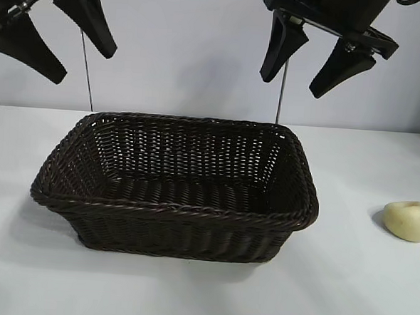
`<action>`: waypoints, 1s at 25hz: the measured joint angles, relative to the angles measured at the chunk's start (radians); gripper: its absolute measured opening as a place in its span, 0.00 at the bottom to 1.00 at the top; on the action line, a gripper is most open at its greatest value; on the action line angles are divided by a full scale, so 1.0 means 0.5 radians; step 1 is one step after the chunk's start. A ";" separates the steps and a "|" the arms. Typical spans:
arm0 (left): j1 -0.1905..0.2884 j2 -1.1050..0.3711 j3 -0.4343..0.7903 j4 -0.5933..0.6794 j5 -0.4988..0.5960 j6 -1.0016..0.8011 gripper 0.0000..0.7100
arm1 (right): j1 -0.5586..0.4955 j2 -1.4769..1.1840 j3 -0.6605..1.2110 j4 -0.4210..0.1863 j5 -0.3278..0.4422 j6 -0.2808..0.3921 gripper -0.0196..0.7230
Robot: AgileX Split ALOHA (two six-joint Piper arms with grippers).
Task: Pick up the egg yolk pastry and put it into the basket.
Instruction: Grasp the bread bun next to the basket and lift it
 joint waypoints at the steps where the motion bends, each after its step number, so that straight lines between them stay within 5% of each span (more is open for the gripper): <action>1: -0.004 0.000 0.003 -0.017 -0.015 0.000 0.72 | 0.000 0.000 0.000 0.000 0.000 0.000 0.75; 10: -0.117 0.051 0.005 -0.041 -0.082 0.003 0.72 | 0.000 0.000 0.000 0.002 0.000 0.000 0.75; 25: -0.116 0.069 0.005 -0.041 -0.090 0.005 0.72 | 0.000 0.000 0.000 0.005 -0.008 0.000 0.75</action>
